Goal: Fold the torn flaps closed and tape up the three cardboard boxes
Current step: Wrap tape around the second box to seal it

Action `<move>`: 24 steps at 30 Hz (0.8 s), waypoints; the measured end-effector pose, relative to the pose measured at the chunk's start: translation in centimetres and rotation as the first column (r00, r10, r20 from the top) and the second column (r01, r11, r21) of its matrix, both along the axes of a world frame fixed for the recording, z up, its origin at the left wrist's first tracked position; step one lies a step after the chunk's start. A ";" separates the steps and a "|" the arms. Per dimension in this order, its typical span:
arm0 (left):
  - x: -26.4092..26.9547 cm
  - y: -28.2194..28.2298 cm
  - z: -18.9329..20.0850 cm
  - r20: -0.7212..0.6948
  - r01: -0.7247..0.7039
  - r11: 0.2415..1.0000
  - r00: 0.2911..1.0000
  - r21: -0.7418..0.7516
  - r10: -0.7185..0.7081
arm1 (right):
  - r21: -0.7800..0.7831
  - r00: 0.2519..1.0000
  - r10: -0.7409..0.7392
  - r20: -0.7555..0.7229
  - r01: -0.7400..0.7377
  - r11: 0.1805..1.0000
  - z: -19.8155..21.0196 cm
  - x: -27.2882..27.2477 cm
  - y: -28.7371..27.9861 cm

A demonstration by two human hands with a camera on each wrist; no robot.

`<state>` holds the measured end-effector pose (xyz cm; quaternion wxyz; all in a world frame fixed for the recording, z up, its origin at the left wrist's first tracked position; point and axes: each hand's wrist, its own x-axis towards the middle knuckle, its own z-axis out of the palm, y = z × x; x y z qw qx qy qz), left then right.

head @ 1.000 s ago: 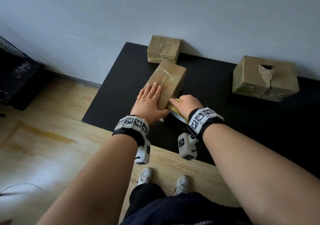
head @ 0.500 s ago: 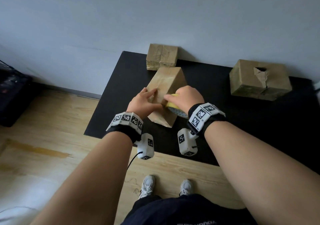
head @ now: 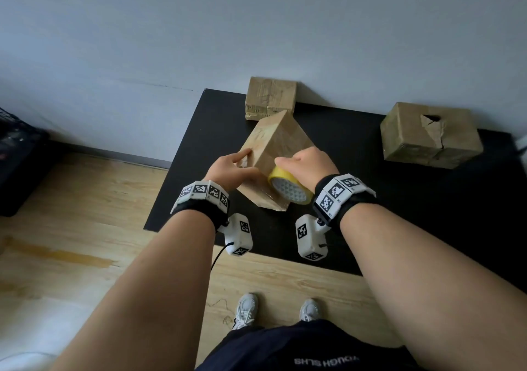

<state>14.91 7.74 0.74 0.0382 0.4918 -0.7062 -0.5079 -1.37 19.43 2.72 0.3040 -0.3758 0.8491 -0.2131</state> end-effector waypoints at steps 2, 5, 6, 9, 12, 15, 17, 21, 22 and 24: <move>-0.1 -0.1 0.1 0.017 0.020 1.000 1.000 -0.013 -0.020 | 0.149 0.997 0.021 -0.069 -0.011 0.989 -0.8 0.0 0.5; -0.3 -0.3 0.1 0.034 0.041 0.999 0.999 -0.033 -0.040 | 0.190 0.995 0.035 -0.098 -0.016 0.982 -1.3 0.1 0.7; -0.2 -0.3 0.0 0.033 0.032 0.999 0.999 -0.034 -0.031 | 0.171 0.997 0.027 -0.077 -0.014 0.985 -1.2 0.0 0.8; 0.1 -0.5 -0.3 0.013 -0.017 1.000 1.000 -0.019 0.018 | 0.040 0.997 -0.025 0.068 0.022 0.999 -0.9 -0.7 1.4; 0.3 -0.8 -0.9 -0.003 -0.051 0.999 0.999 0.003 0.051 | -0.042 0.980 -0.029 0.196 0.038 0.998 -1.3 -1.2 2.0; 0.3 -0.8 -1.0 -0.017 -0.073 0.997 0.997 0.015 0.073 | -0.057 0.960 -0.024 0.279 0.041 0.998 -1.5 -1.0 2.5; 0.2 -0.9 -0.9 -0.006 -0.059 0.998 0.998 0.023 0.059 | -0.084 0.954 -0.034 0.298 0.062 0.995 -1.7 -1.2 2.8; 0.4 -1.3 -1.0 -0.010 -0.035 0.999 0.999 0.023 0.035 | 0.012 0.995 0.008 0.103 -0.009 1.000 -2.1 -1.6 3.2; 0.4 -1.4 -1.1 -0.010 -0.026 0.999 1.000 0.023 0.026 | 0.076 1.000 0.012 0.023 -0.014 0.997 -2.3 -1.7 3.5; 0.3 -1.5 -1.1 -0.006 -0.005 1.000 1.000 0.022 0.005 | 0.146 0.998 0.006 -0.061 0.003 0.989 -2.8 -1.8 3.8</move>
